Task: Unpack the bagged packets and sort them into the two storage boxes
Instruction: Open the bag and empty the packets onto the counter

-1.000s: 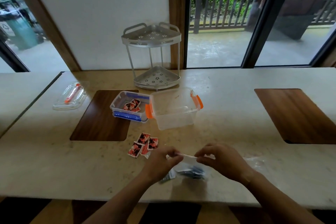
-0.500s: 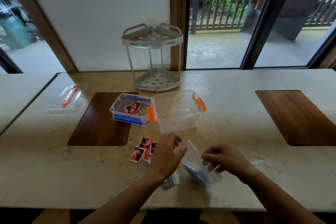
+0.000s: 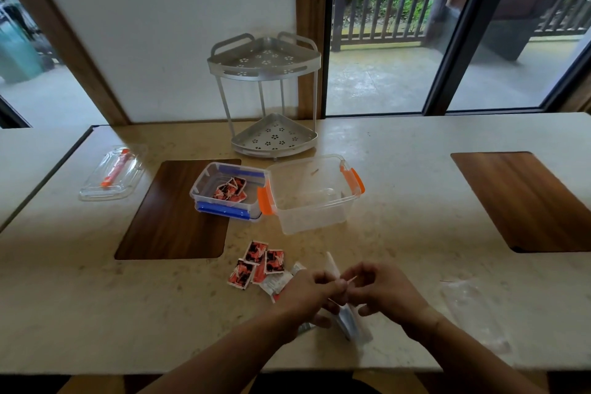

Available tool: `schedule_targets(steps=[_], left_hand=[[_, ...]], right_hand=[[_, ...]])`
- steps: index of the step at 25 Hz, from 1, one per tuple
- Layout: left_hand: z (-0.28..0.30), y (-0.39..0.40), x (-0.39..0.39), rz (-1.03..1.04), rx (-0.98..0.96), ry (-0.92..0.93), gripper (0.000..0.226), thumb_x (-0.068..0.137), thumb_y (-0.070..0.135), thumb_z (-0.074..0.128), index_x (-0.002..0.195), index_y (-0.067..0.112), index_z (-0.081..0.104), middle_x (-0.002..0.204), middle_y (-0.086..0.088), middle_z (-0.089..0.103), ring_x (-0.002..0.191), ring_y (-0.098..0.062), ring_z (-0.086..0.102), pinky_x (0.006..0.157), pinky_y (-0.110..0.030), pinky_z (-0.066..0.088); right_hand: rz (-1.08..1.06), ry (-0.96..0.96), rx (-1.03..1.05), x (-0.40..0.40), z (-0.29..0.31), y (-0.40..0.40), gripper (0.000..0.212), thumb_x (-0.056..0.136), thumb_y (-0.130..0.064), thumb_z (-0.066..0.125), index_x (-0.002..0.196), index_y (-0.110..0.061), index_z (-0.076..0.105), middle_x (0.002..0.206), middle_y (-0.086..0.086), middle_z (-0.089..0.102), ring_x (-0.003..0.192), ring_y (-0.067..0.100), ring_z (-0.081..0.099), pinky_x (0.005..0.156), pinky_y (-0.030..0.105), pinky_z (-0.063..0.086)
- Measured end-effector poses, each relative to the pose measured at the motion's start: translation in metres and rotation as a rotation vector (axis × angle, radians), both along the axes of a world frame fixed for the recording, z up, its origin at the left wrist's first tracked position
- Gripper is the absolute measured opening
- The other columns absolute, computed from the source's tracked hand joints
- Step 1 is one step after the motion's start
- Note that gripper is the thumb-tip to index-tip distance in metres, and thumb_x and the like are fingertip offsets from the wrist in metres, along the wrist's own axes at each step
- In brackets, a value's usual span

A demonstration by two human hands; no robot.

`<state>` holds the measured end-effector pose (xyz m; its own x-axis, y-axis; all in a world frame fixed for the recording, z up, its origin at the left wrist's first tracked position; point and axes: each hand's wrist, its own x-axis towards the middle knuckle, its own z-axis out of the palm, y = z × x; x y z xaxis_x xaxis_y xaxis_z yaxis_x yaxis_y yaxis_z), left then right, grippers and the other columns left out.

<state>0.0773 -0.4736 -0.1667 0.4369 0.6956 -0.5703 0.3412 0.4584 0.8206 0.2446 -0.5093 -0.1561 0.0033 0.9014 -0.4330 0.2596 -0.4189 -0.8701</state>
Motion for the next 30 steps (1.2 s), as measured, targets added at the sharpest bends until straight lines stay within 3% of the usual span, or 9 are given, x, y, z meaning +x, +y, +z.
schedule_targets(steps=[7, 10, 12, 16, 18, 23, 26, 30], left_hand=[[-0.006, 0.010, -0.009, 0.013, -0.062, -0.139, 0.018, 0.090, 0.027, 0.066, 0.098, 0.012, 0.071, 0.085, -0.001, 0.071, 0.079, -0.012, 0.065, 0.062, -0.024, 0.052], [-0.006, 0.016, -0.012, -0.010, -0.024, -0.116, 0.016, 0.090, 0.026, 0.067, 0.097, 0.013, 0.071, 0.083, 0.000, 0.071, 0.076, -0.009, 0.066, 0.061, -0.023, 0.052], [-0.005, 0.022, -0.011, -0.080, 0.037, -0.043, 0.016, 0.091, 0.026, 0.065, 0.098, 0.013, 0.070, 0.084, 0.000, 0.070, 0.076, -0.009, 0.066, 0.063, -0.022, 0.053], [-0.001, 0.028, -0.003, -0.205, 0.186, 0.092, 0.022, 0.096, 0.029, 0.056, 0.103, 0.010, 0.063, 0.086, -0.001, 0.063, 0.074, -0.008, 0.062, 0.063, -0.022, 0.054], [0.000, 0.032, 0.000, -0.212, 0.228, 0.105, 0.024, 0.097, 0.027, 0.054, 0.104, 0.006, 0.062, 0.087, -0.003, 0.062, 0.073, -0.008, 0.061, 0.063, -0.024, 0.054], [0.000, 0.040, 0.003, -0.302, 0.270, 0.171, 0.023, 0.096, 0.023, 0.053, 0.105, 0.003, 0.061, 0.095, -0.007, 0.063, 0.076, -0.008, 0.060, 0.066, -0.023, 0.052], [0.001, 0.042, 0.005, -0.300, 0.267, 0.175, 0.022, 0.096, 0.023, 0.054, 0.104, 0.005, 0.062, 0.094, -0.004, 0.063, 0.075, -0.005, 0.061, 0.064, -0.020, 0.051], [0.000, 0.043, 0.008, -0.257, 0.312, 0.223, 0.018, 0.092, 0.025, 0.056, 0.096, 0.009, 0.064, 0.088, -0.004, 0.064, 0.077, -0.013, 0.060, 0.067, -0.026, 0.050]], right_hand=[[-0.071, 0.290, -0.221, 0.009, -0.004, 0.012, 0.032, 0.072, -0.001, 0.078, 0.103, -0.001, 0.068, 0.090, 0.015, 0.073, 0.084, 0.026, 0.072, 0.077, 0.036, 0.060], [-0.113, 0.328, -0.246, 0.010, -0.007, 0.014, 0.031, 0.074, -0.003, 0.077, 0.104, 0.000, 0.067, 0.095, 0.017, 0.072, 0.082, 0.024, 0.071, 0.073, 0.033, 0.059], [-0.091, 0.240, -0.188, 0.009, -0.005, 0.016, 0.026, 0.078, -0.006, 0.075, 0.102, -0.003, 0.067, 0.093, 0.016, 0.071, 0.077, 0.022, 0.070, 0.069, 0.032, 0.059], [0.113, -0.209, -0.004, 0.004, 0.001, 0.020, 0.012, 0.086, -0.027, 0.069, 0.093, -0.018, 0.066, 0.083, 0.004, 0.072, 0.069, 0.015, 0.071, 0.056, 0.024, 0.057], [0.251, -0.371, 0.003, 0.006, 0.006, 0.026, 0.016, 0.090, -0.036, 0.062, 0.090, -0.020, 0.064, 0.082, 0.001, 0.070, 0.069, 0.012, 0.069, 0.055, 0.020, 0.055], [0.423, -0.421, -0.054, 0.009, 0.009, 0.037, 0.022, 0.094, -0.033, 0.053, 0.082, -0.020, 0.065, 0.072, -0.005, 0.064, 0.062, 0.006, 0.059, 0.055, 0.019, 0.049], [0.404, -0.443, 0.018, 0.009, 0.002, 0.038, 0.028, 0.091, -0.036, 0.051, 0.078, -0.017, 0.066, 0.068, -0.004, 0.061, 0.058, 0.005, 0.054, 0.057, 0.022, 0.045], [0.331, -0.480, 0.139, 0.007, -0.008, 0.038, 0.045, 0.078, -0.048, 0.046, 0.075, -0.008, 0.065, 0.065, -0.001, 0.054, 0.056, 0.010, 0.047, 0.057, 0.029, 0.040]])
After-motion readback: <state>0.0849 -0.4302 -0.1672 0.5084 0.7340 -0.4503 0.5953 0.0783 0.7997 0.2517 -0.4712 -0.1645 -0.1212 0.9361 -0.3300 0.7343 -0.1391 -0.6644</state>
